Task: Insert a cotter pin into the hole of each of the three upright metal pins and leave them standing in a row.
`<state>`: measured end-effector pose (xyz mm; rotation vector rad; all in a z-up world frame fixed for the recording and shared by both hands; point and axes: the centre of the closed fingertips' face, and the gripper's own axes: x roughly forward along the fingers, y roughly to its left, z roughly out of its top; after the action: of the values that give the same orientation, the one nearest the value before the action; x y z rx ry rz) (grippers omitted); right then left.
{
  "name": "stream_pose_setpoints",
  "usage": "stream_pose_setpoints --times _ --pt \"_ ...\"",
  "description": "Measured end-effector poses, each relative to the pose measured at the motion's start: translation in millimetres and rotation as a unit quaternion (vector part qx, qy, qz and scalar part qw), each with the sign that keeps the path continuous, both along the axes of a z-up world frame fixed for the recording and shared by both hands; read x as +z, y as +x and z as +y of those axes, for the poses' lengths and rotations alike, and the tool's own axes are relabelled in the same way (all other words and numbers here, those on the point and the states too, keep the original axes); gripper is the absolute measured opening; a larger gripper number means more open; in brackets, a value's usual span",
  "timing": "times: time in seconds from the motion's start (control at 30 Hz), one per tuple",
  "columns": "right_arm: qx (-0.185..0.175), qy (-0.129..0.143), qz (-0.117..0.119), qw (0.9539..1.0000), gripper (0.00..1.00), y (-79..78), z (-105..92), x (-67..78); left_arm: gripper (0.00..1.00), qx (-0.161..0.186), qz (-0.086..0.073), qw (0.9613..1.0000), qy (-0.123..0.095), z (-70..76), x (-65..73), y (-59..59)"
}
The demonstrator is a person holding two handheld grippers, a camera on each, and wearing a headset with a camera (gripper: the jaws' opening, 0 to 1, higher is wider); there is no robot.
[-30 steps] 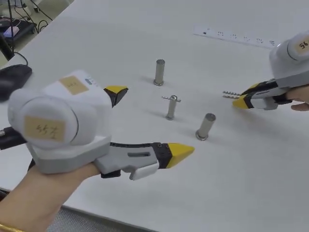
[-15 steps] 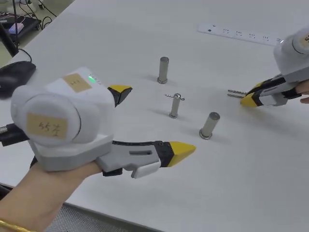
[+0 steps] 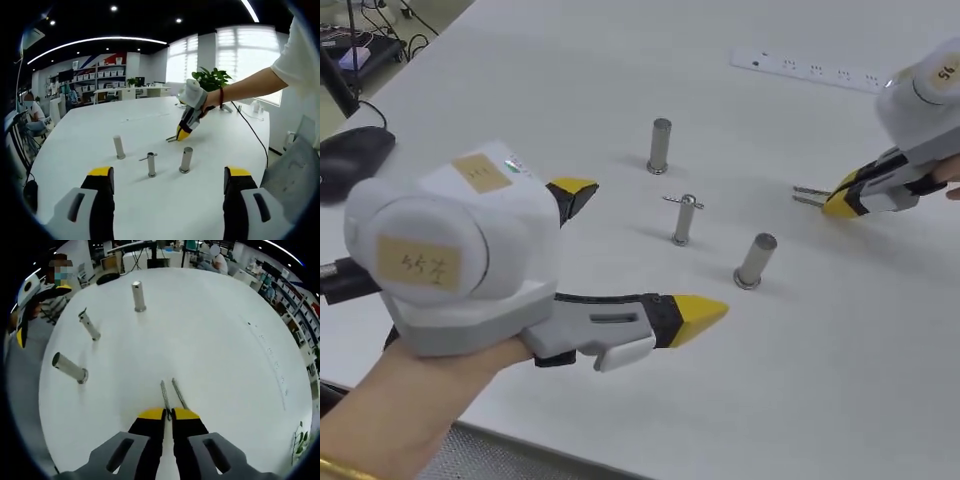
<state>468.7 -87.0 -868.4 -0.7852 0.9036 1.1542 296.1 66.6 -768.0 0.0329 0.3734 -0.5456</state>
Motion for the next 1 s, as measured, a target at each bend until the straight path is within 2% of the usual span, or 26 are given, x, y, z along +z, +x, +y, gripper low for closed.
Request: stream_pose_setpoints --times 0.03,0.33,0.5,0.57,0.73,0.87,1.0 --pt "0.019 -0.008 -0.008 0.9998 0.06 -0.2 0.0 0.1 0.90 0.000 0.002 1.0000 0.003 0.4 -1.0 -0.1" --pt "0.050 -0.038 -0.026 0.9977 0.04 0.1 0.1 -0.2 0.89 -0.006 0.008 0.9999 0.003 -2.4 -2.7 -1.1" --pt "0.046 -0.038 -0.038 0.9975 0.02 -2.0 0.1 0.8 0.88 -0.011 0.016 0.9998 0.006 -4.0 -5.2 -4.0" --pt "0.042 -0.038 -0.049 0.9972 0.02 -1.5 -0.5 1.3 0.88 -0.011 0.017 0.9998 0.003 -5.0 -4.9 -4.5" --pt "0.035 -0.030 -0.057 0.9973 0.02 1.1 0.7 3.8 0.87 -0.017 0.020 0.9997 -0.001 -7.6 -4.7 -6.3" --pt "0.037 -0.024 -0.068 0.9967 0.02 -0.6 -0.3 10.8 0.86 -0.020 0.021 0.9996 -0.005 -8.4 -2.3 -5.8" --pt "0.043 -0.013 -0.087 0.9952 0.02 -9.0 3.7 21.4 0.82 -0.022 0.025 0.9994 -0.012 -9.1 0.5 -4.1"
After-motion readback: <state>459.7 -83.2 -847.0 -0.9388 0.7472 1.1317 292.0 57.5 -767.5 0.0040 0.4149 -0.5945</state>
